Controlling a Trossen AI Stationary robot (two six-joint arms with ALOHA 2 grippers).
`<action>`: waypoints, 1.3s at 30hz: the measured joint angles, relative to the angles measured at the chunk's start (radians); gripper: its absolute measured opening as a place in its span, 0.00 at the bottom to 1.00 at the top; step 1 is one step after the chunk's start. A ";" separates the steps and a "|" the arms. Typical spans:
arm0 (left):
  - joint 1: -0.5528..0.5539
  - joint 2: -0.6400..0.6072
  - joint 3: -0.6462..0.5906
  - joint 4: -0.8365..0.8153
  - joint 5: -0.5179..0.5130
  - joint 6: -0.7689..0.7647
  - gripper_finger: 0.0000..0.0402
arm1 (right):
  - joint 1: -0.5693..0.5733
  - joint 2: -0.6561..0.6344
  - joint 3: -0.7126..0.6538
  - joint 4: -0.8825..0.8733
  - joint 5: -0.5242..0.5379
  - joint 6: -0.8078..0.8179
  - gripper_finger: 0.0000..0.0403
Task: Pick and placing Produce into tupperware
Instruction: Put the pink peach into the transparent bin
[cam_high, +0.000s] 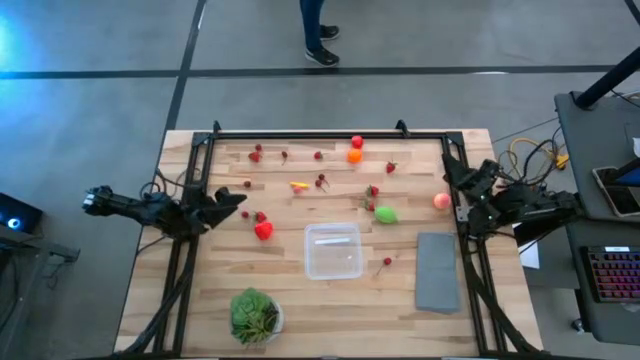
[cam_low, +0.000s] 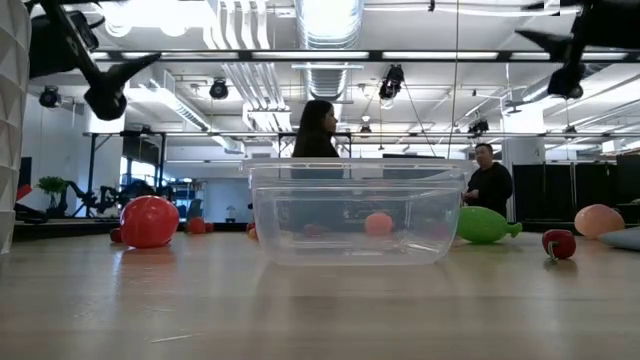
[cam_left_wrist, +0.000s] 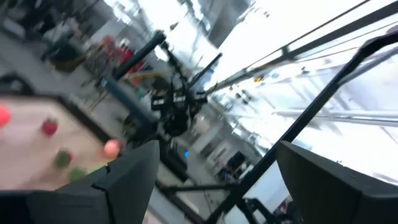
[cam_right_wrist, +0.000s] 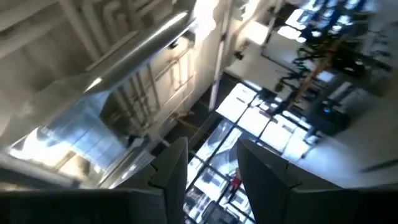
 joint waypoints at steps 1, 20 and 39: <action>0.000 0.000 0.000 0.020 -0.001 0.028 0.77 | 0.000 0.023 0.018 -0.001 -0.040 -0.001 0.33; 0.000 0.013 0.000 0.040 -0.255 0.348 0.77 | -0.058 0.695 0.683 -1.363 0.084 0.770 0.33; 0.000 0.111 0.000 -0.006 -0.313 0.313 0.77 | -0.377 1.192 1.126 -2.083 -0.482 0.179 0.33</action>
